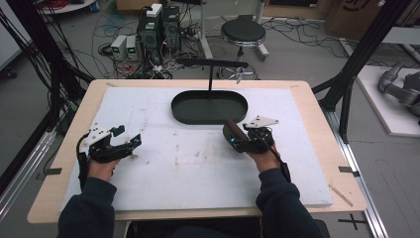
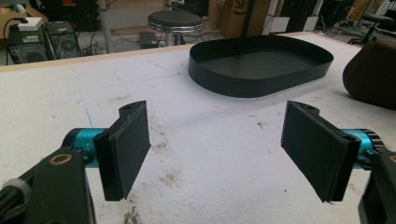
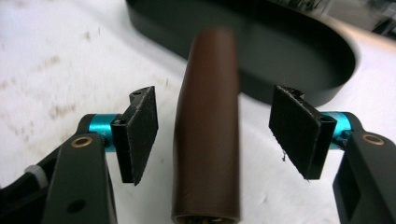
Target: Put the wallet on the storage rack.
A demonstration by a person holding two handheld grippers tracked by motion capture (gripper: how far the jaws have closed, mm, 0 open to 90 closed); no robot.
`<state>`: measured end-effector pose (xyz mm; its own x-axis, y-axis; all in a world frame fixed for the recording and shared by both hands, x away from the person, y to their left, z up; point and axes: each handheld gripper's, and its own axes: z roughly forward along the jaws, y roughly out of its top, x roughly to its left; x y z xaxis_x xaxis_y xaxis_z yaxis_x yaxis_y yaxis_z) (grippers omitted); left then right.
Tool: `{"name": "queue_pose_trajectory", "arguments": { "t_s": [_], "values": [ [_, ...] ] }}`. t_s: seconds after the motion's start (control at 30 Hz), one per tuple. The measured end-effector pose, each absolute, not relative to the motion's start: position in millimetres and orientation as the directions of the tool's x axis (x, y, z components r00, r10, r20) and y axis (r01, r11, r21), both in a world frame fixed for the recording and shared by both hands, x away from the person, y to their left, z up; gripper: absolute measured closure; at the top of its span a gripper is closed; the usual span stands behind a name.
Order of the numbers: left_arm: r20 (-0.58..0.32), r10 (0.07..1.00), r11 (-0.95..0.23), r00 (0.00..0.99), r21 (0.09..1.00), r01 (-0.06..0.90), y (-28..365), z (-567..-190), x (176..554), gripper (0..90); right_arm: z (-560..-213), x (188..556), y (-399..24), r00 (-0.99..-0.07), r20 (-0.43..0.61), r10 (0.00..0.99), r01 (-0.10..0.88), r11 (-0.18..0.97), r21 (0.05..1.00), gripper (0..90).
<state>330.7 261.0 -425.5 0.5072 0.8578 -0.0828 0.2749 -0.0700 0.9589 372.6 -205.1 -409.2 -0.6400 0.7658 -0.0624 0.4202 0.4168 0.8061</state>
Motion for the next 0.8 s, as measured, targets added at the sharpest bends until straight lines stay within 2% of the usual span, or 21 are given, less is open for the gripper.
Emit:
{"name": "queue_pose_trajectory", "arguments": {
  "t_s": [0.03,0.07,0.1,0.13,0.2,0.4,0.57,0.8],
  "values": [
    [-0.083,0.856,-0.071,0.51,0.959,0.274,260.7,-425.4,330.7,23.6,-410.9,373.1,-203.8,-0.65,-0.073,0.757,0.418,0.436,0.797,38.5],
    [-0.084,0.856,-0.07,0.51,0.959,0.275,260.5,-425.5,330.7,23.6,-412.8,372.2,-199.0,-0.67,-0.118,0.733,0.401,0.491,0.773,48.6],
    [-0.085,0.857,-0.068,0.509,0.959,0.275,260.5,-425.6,330.7,23.6,-412.8,372.2,-199.0,-0.67,-0.118,0.733,0.401,0.491,0.773,48.6],
    [-0.082,0.858,-0.071,0.508,0.959,0.275,261.1,-425.4,330.7,23.6,-412.9,371.5,-196.8,-0.673,-0.132,0.727,0.393,0.503,0.77,56.5],
    [-0.085,0.859,-0.066,0.505,0.96,0.273,261.3,-425.2,330.5,23.6,-412.3,371.0,-194.6,-0.685,-0.143,0.714,0.375,0.514,0.772,61.6],
    [-0.086,0.858,-0.064,0.506,0.96,0.272,261.6,-425.5,331.0,23.6,-407.0,369.7,-191.7,-0.696,-0.113,0.71,0.372,0.49,0.788,63.6],
    [-0.086,0.857,-0.065,0.508,0.96,0.271,261.7,-425.3,331.0,23.6,-396.8,372.2,-186.5,-0.712,-0.115,0.693,0.334,0.477,0.813,63.6],
    [-0.086,0.857,-0.063,0.508,0.961,0.27,261.4,-425.3,331.4,23.6,-378.3,391.2,-178.0,-0.731,-0.081,0.678,0.322,0.446,0.835,63.8]
  ]
}}
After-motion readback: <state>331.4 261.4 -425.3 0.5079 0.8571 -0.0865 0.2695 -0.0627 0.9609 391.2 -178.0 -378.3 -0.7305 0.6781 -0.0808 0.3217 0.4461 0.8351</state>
